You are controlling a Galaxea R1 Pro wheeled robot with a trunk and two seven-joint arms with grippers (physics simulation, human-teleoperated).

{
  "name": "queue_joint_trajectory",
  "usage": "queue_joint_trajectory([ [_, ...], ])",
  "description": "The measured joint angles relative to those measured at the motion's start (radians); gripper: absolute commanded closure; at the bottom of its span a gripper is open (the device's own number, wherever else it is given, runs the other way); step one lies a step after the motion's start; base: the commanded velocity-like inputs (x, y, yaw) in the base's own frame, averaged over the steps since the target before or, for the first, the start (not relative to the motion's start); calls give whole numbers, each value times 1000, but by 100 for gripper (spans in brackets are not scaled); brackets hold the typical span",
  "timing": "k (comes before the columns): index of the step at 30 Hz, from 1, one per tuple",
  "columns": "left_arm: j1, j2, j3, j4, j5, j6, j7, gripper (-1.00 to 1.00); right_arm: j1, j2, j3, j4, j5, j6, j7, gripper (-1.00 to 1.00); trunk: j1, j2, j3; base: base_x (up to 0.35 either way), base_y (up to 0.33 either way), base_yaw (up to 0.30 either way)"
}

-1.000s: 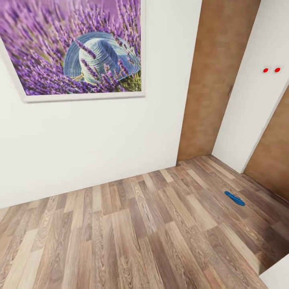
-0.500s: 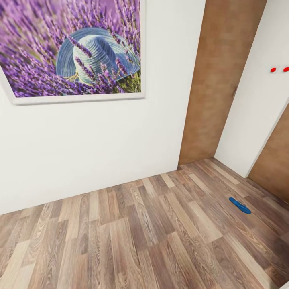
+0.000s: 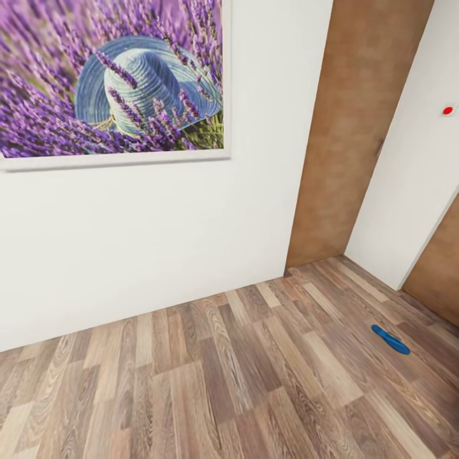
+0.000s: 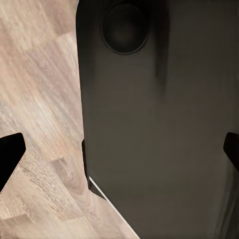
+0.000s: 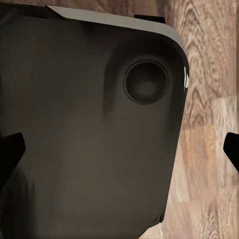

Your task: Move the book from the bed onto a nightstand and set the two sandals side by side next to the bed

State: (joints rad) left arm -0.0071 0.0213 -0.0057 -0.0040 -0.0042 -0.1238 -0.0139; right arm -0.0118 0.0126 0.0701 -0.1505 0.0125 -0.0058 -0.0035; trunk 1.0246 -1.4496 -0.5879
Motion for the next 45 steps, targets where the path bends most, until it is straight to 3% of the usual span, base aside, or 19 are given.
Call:
queue_joint_trajectory([
  [25,0,0,0,0,0,-2,0,-100,0,0,0,0,0,0,1,-100,0,0,0,277,0,-41],
  [45,0,-2,0,0,0,-2,0,-100,0,0,0,0,0,-2,0,-100,0,0,15,273,0,-178],
])
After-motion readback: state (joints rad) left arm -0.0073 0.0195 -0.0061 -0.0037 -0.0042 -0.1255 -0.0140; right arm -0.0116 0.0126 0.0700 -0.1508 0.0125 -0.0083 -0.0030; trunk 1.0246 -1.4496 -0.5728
